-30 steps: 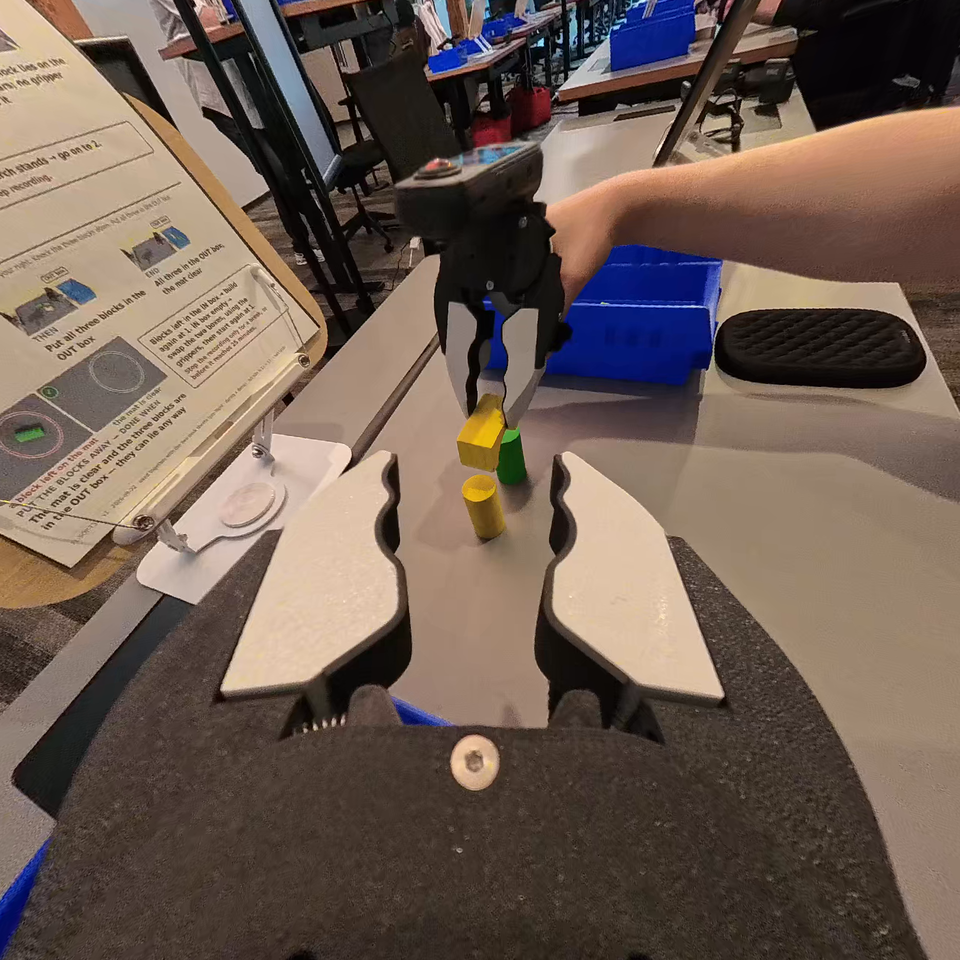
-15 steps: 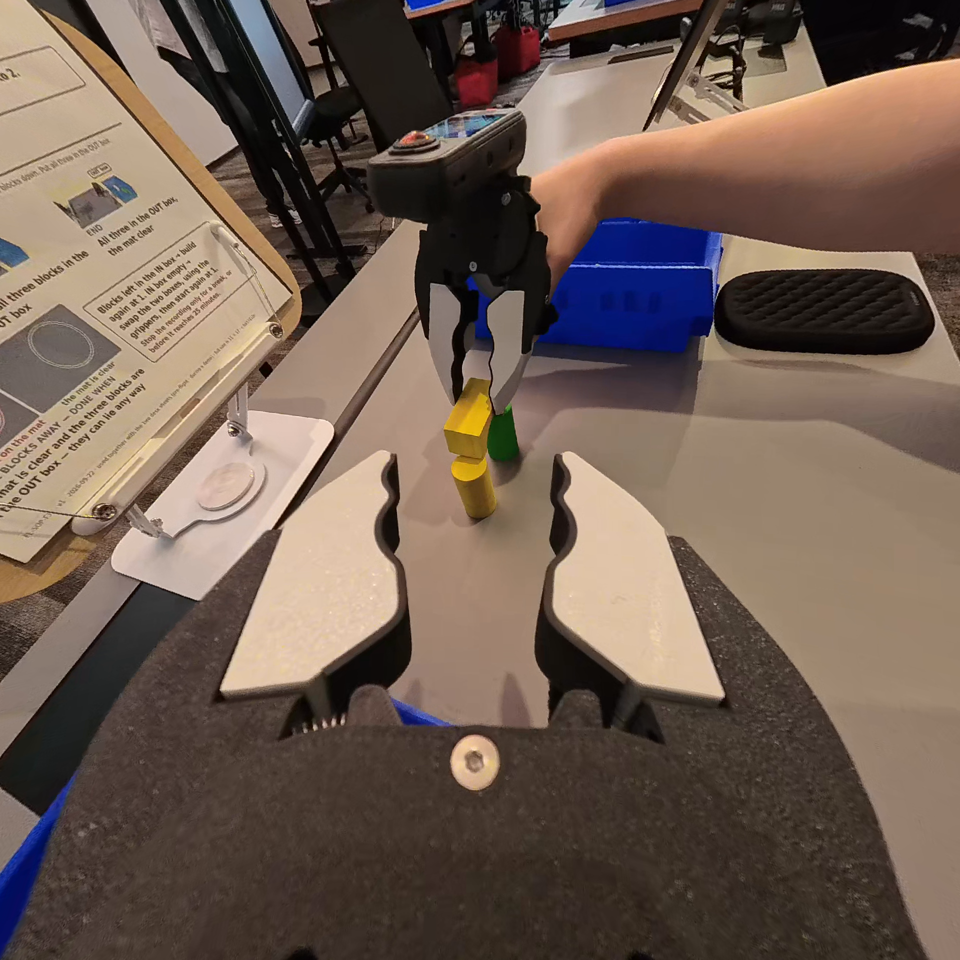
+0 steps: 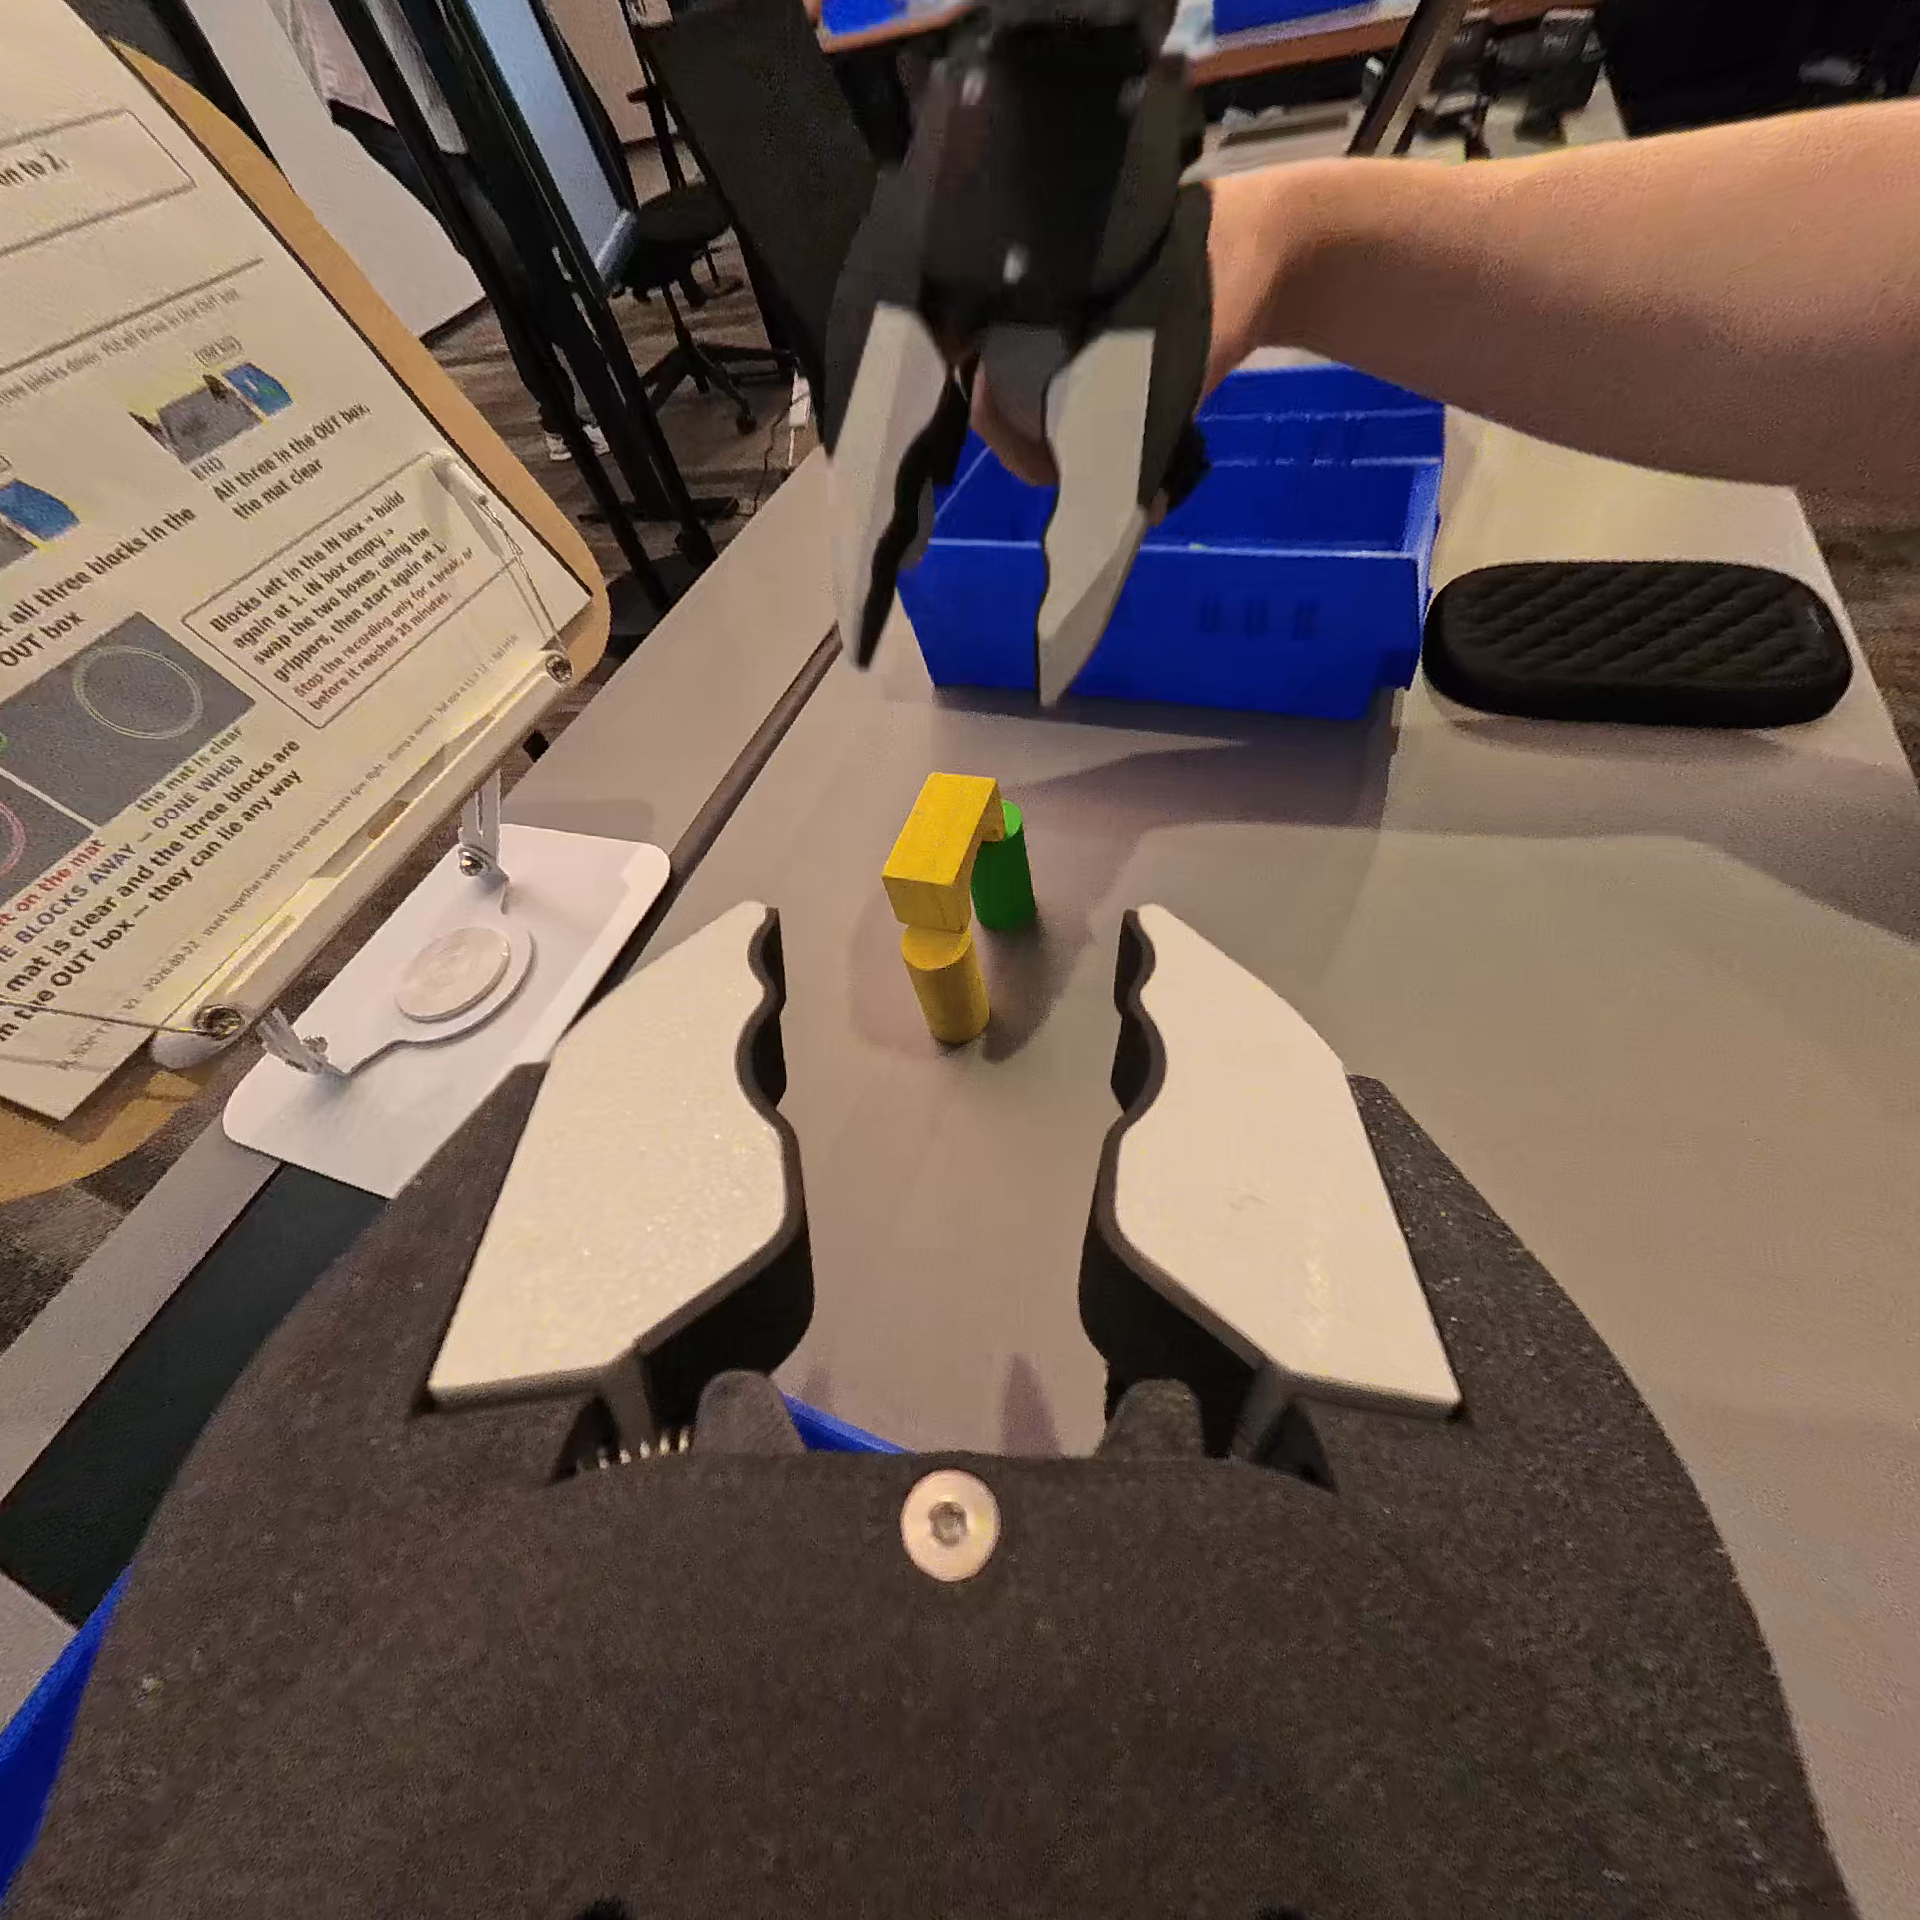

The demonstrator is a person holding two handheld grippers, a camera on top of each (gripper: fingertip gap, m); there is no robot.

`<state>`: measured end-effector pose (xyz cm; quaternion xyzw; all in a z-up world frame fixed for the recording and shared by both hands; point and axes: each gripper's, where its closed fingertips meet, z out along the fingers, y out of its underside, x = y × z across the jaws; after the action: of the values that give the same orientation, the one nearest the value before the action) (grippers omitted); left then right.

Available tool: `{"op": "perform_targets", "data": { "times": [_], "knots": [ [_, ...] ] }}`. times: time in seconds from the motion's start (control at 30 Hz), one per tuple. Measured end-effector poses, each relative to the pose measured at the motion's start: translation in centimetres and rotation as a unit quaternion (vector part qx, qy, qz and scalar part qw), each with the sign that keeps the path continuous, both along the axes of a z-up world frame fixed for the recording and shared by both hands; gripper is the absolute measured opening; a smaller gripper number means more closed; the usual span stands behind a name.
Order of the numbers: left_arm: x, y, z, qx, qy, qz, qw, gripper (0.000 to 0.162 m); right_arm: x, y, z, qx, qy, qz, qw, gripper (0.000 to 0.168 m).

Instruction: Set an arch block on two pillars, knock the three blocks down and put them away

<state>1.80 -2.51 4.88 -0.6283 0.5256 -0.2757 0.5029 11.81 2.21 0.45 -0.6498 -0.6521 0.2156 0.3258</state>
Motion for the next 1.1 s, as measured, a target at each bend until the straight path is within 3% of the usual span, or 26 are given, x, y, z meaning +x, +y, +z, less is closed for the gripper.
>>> {"op": "perform_targets", "data": {
  "times": [0.13, 0.23, 0.33, 0.47, 0.7, 0.77, 1.0, 1.1],
  "knots": [
    [-0.5, 0.0, 0.8, 0.001, -0.015, 0.005, 1.000, 0.061, -0.1, -0.3, 8.6, 0.033, 0.137, -0.006, 0.990, 0.056],
    [-0.7, -0.2, 1.2, 0.005, -0.018, 0.006, 1.000, 0.061, 1.3, 0.9, 14.6, 0.043, 0.265, -0.042, 0.962, 0.054],
    [-0.7, -0.5, 1.5, 0.009, -0.020, 0.003, 1.000, 0.061, 4.0, 4.5, 15.8, 0.034, 0.309, -0.132, 0.941, 0.042],
    [-0.7, -0.8, 1.6, 0.011, -0.016, 0.000, 1.000, 0.062, 6.6, 8.9, 9.6, -0.040, 0.241, -0.248, 0.937, 0.034],
    [-0.8, -0.9, 1.7, 0.010, -0.017, -0.003, 1.000, 0.064, 8.7, 10.5, -5.0, -0.115, 0.015, -0.347, 0.931, 0.010],
    [-0.9, -0.9, 1.6, 0.010, -0.017, -0.004, 1.000, 0.064, 8.4, 10.3, -7.3, -0.126, -0.019, -0.353, 0.927, 0.001],
    [-0.6, -1.2, 1.2, 0.008, -0.003, -0.011, 1.000, 0.064, 8.1, 8.9, -12.9, -0.181, -0.107, -0.366, 0.907, 0.001],
    [-0.5, -1.3, 1.0, 0.006, 0.000, -0.014, 1.000, 0.064, 7.3, 8.1, -14.1, -0.190, -0.115, -0.346, 0.912, 0.001]
  ]
}}
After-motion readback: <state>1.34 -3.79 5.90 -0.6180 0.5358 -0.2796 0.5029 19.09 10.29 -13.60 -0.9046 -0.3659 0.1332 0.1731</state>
